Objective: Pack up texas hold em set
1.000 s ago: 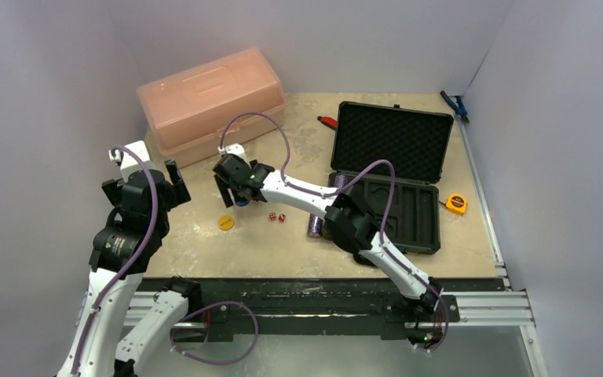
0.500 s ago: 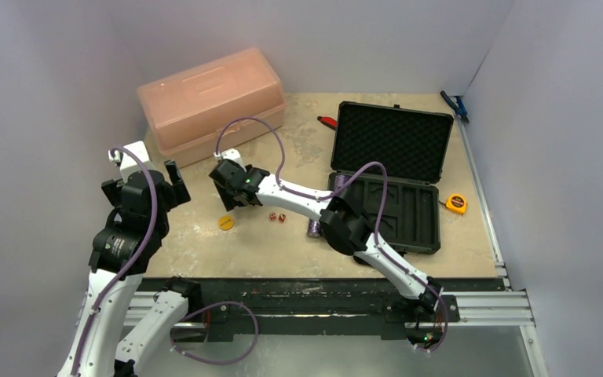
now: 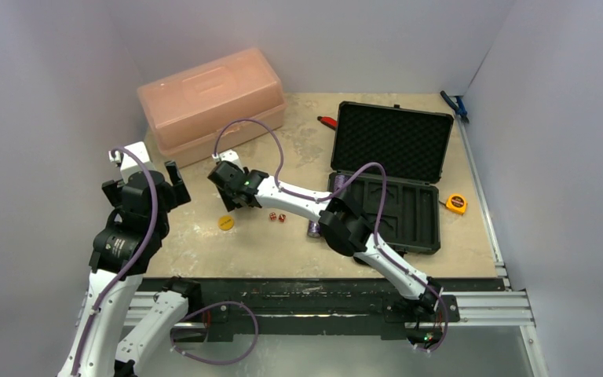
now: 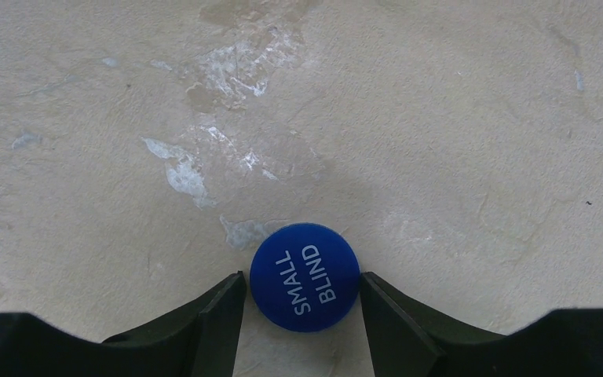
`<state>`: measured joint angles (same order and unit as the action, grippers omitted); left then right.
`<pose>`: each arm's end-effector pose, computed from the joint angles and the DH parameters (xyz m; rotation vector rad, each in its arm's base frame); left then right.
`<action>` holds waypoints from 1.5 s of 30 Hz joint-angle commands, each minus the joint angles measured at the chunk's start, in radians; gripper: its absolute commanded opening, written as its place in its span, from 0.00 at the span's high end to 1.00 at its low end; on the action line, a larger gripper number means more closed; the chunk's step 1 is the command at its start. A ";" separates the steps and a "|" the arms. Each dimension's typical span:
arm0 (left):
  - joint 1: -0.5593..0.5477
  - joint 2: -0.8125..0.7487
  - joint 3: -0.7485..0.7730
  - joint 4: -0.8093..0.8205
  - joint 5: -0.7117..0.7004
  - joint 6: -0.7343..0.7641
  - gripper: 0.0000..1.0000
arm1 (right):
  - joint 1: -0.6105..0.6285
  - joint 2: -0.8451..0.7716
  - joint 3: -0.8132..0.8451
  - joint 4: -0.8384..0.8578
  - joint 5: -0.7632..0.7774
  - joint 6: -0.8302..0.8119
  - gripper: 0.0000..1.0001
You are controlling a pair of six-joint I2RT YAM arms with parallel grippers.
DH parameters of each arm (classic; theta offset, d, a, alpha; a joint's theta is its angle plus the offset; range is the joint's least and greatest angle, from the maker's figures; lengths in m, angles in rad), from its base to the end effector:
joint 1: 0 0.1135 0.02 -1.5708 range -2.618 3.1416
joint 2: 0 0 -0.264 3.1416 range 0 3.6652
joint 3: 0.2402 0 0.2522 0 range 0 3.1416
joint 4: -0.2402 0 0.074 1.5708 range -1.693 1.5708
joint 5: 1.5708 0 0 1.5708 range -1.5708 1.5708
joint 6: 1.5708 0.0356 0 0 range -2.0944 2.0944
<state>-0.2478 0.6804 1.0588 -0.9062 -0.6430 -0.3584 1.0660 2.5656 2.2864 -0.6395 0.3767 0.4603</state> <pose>0.1107 -0.0060 0.3742 -0.4832 1.9377 0.2871 0.2815 0.4824 0.1623 -0.5706 2.3471 0.2313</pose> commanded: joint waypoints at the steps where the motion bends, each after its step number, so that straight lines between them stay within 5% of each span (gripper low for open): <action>1: 0.008 -0.007 -0.003 0.023 -0.001 -0.008 0.00 | 0.006 0.030 -0.048 -0.023 -0.006 -0.008 0.41; 13: 0.008 -0.002 -0.004 0.026 0.008 -0.007 0.00 | 0.006 -0.003 -0.112 -0.004 -0.010 -0.006 0.57; 31: 0.008 0.009 -0.008 0.038 0.028 -0.002 0.00 | 0.024 -0.258 -0.428 0.106 -0.049 0.005 0.65; 45: 0.008 0.036 -0.008 0.050 0.048 0.001 0.00 | 0.035 -0.431 -0.571 0.149 -0.056 0.009 0.93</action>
<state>-0.2478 0.7010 1.0504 -0.8974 -0.6086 -0.3573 1.0946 2.2230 1.7420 -0.5011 0.3214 0.4667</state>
